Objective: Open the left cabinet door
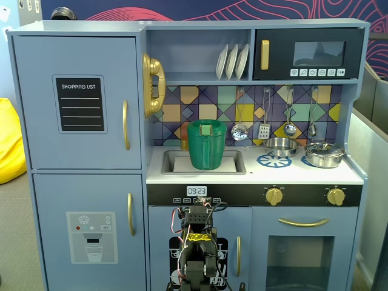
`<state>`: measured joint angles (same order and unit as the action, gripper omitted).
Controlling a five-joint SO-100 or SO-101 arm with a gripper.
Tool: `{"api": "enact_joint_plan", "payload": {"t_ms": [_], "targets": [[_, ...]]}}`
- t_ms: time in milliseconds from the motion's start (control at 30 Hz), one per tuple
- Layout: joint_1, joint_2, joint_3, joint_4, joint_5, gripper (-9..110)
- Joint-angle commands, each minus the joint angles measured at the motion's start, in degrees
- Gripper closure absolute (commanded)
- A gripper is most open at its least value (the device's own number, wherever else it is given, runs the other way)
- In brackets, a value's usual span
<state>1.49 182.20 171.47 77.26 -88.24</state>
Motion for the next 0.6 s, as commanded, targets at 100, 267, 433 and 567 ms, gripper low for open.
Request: {"api": "enact_joint_plan", "payload": {"t_ms": [100,267,433,567], "targets": [[1.1,-0.1,0.3,10.5,1.9,101],[1.0,-0.1,0.3,10.5,1.9,101],[-3.3,-0.2,-0.8,0.1,4.6,101],[-12.6,-0.4,-5.7,-18.5,-0.1,101]]}}
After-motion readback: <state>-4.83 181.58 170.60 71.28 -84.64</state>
